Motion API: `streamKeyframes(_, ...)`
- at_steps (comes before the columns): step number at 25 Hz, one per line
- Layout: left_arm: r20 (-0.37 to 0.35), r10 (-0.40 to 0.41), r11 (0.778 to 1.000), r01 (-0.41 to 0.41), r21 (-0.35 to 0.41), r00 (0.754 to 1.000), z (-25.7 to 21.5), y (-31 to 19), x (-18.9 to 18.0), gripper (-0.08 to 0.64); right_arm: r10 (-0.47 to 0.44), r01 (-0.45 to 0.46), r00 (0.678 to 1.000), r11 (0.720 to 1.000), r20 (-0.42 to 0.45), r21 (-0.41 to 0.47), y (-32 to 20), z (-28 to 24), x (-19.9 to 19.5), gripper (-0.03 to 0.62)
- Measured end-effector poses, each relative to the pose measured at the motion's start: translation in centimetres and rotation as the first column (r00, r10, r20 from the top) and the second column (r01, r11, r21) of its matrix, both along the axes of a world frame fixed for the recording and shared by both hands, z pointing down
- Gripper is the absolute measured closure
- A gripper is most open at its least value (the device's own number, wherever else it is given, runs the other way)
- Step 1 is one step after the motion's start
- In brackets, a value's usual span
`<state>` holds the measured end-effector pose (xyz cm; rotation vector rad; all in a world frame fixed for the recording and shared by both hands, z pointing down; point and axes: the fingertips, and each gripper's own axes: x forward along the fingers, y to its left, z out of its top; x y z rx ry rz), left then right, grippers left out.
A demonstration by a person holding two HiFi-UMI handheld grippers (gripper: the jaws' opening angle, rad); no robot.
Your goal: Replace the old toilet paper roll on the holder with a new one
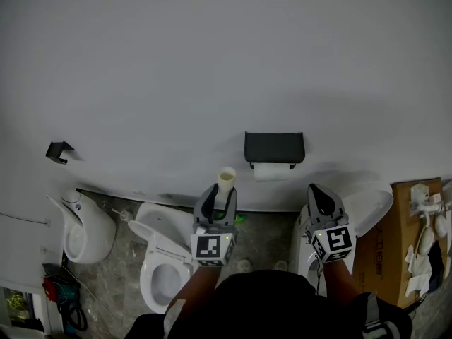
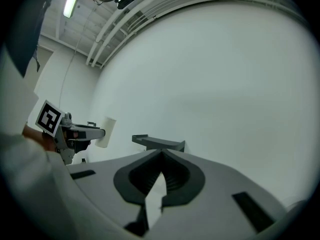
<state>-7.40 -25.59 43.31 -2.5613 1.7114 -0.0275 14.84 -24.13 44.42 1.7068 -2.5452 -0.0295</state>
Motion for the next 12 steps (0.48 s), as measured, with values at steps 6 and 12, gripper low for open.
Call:
streamKeyframes(6, 0.008, -0.009, 1.0, 0.009, -0.003, 1.0, 0.1, 0.0, -0.2, 0.394, 0.0, 0.0, 0.999, 1.0, -0.047, -0.004, 0.2, 0.4, -0.5, 0.592)
streamKeyframes(12, 0.015, 0.0, 1.0, 0.0, -0.002, 1.0, 0.2, 0.0, 0.0, 0.393, -0.029, 0.03, 0.996, 0.999, -0.087, 0.018, 0.2, -0.1, -1.1, 0.591)
